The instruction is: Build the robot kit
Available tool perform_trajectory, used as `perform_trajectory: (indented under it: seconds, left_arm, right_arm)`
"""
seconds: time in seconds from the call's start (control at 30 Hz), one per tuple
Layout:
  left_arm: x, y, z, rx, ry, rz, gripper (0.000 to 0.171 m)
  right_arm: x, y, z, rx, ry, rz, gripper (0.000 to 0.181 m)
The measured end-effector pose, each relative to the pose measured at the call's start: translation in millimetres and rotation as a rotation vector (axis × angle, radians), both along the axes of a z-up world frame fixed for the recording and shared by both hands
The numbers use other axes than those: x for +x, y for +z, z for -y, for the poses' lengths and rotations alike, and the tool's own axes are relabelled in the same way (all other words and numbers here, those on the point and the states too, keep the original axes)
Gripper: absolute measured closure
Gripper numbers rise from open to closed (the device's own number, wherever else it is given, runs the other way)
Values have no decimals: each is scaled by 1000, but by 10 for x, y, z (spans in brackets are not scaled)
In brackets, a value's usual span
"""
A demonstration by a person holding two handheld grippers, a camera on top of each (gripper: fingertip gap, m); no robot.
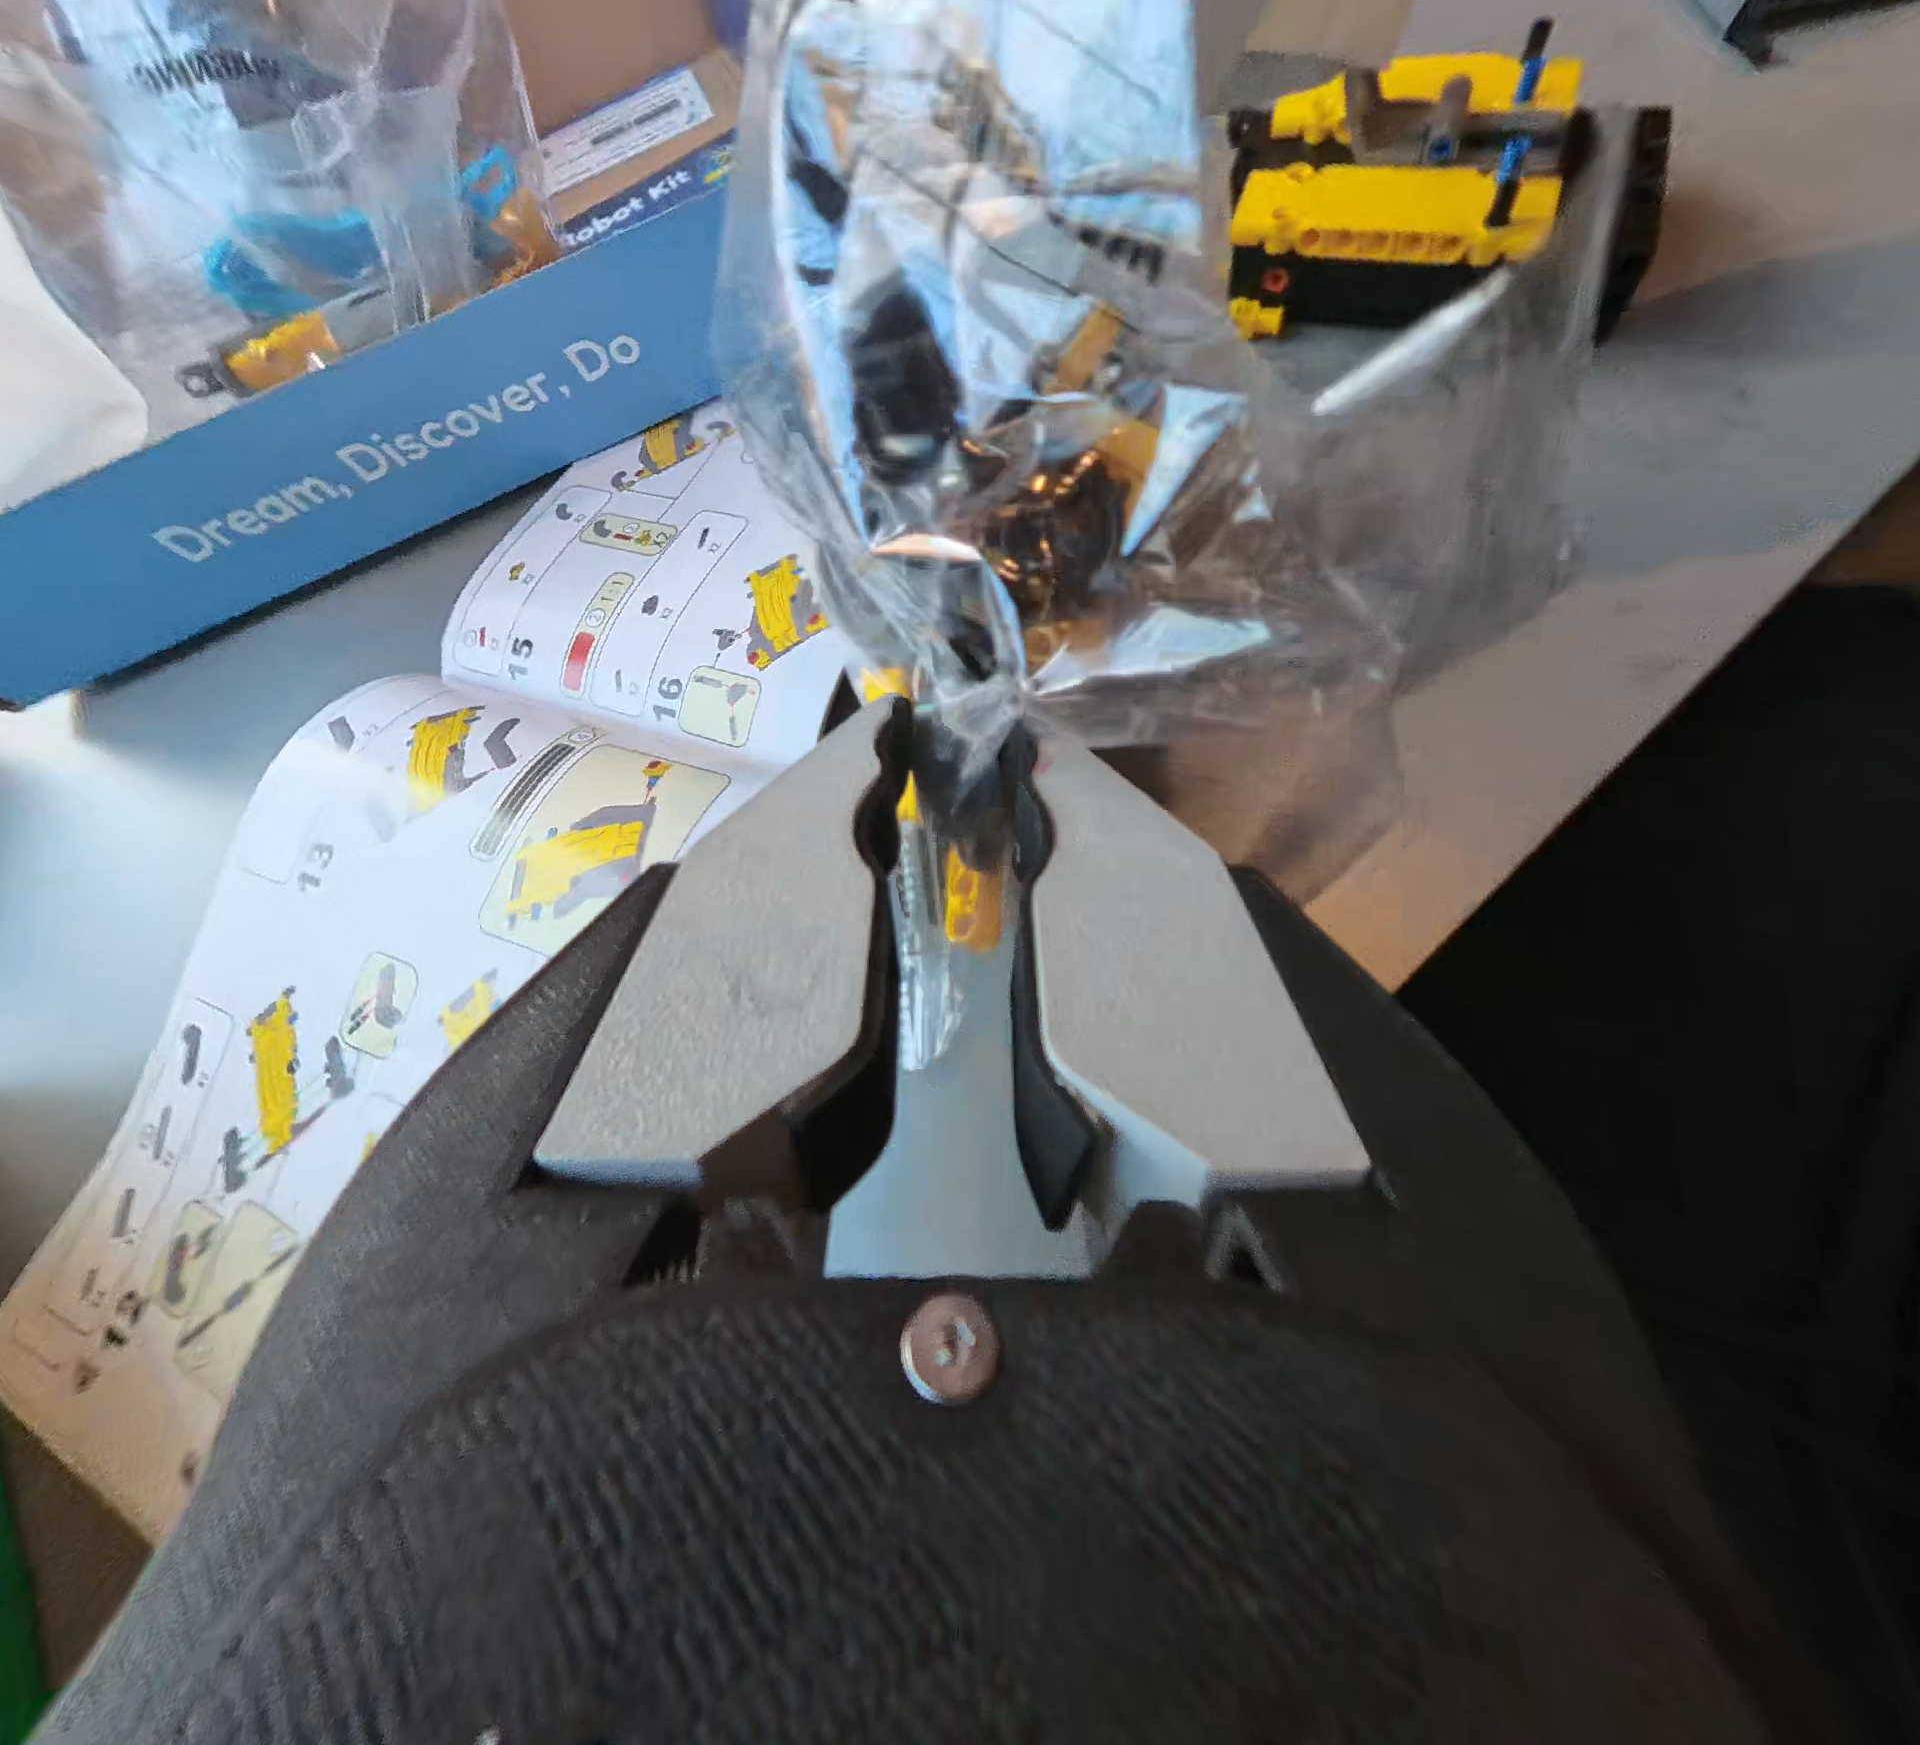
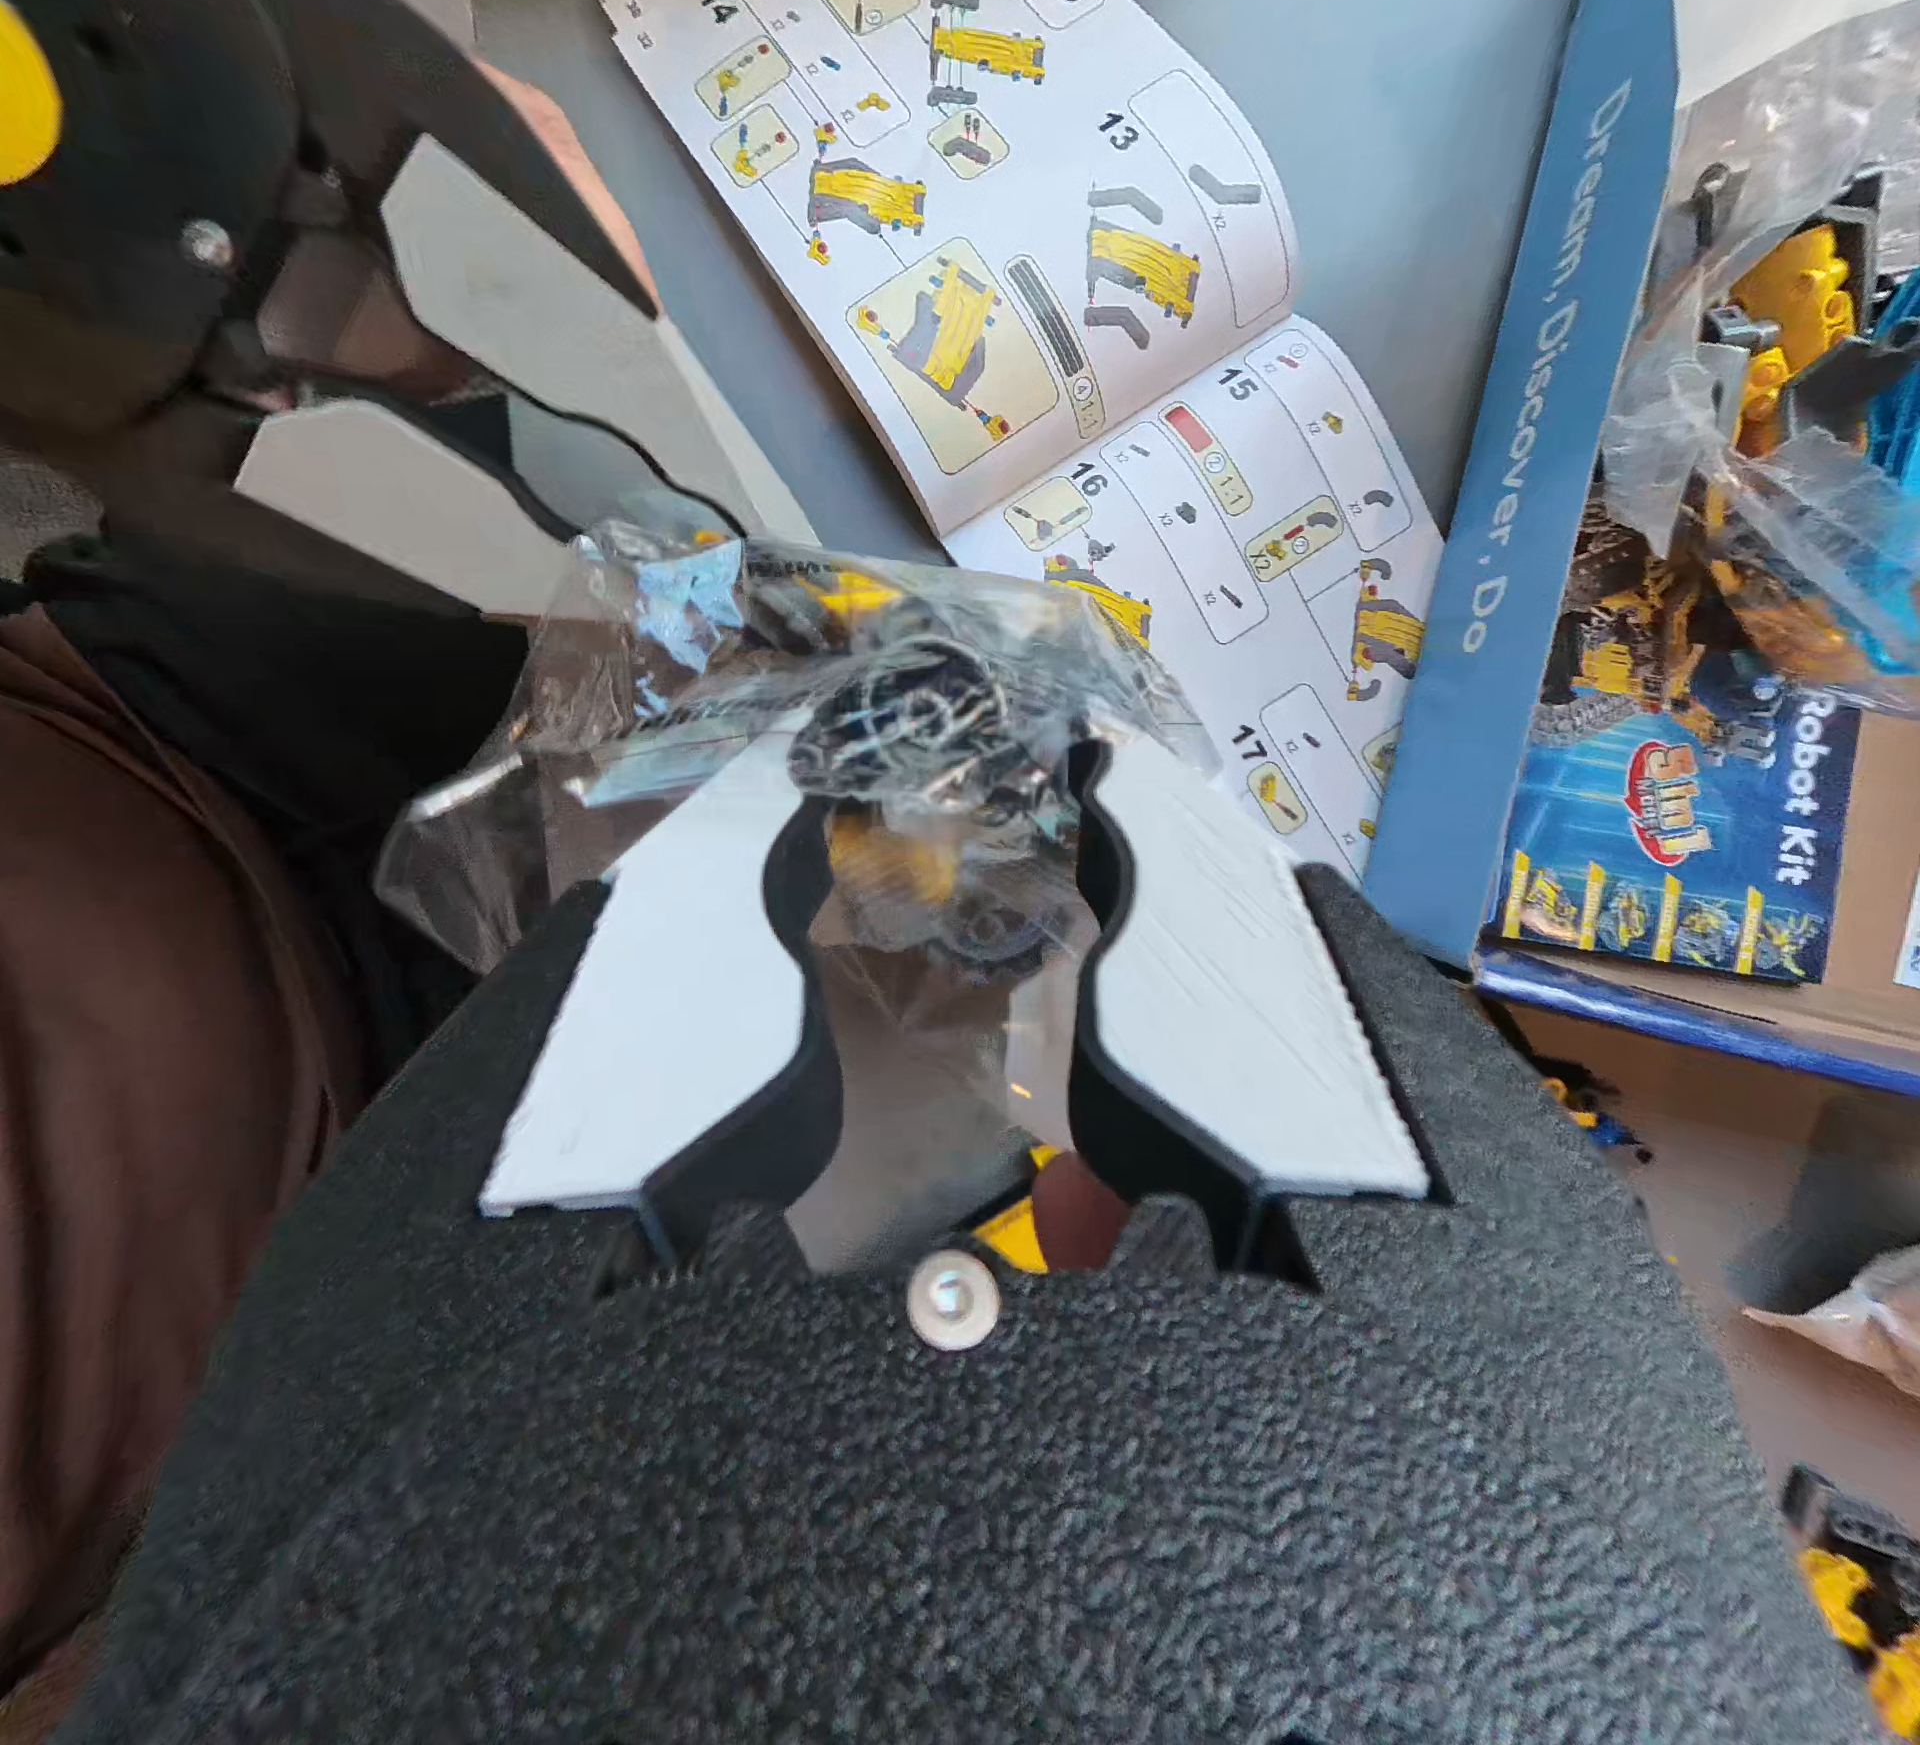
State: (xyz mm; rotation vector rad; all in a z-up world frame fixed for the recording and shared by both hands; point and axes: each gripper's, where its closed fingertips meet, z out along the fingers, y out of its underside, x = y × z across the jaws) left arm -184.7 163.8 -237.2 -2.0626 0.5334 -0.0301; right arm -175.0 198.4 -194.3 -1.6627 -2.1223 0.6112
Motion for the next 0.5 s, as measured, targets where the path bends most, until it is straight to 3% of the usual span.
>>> perform_trajectory:
  seconds: [0.27,0.4,0.5]
  left_arm:
    - [-72,81,23,-44,-3,318,159]
    - [-30,66,47,-56,-39,337,158]
    - [33,13,79,-35,-98,243,159]
  right_arm:
    - [180,110,-66,128,135,76,149]
    - [360,-51,-49,226,254,257,151]
    - [468,-171,-36,330,364,352,156]
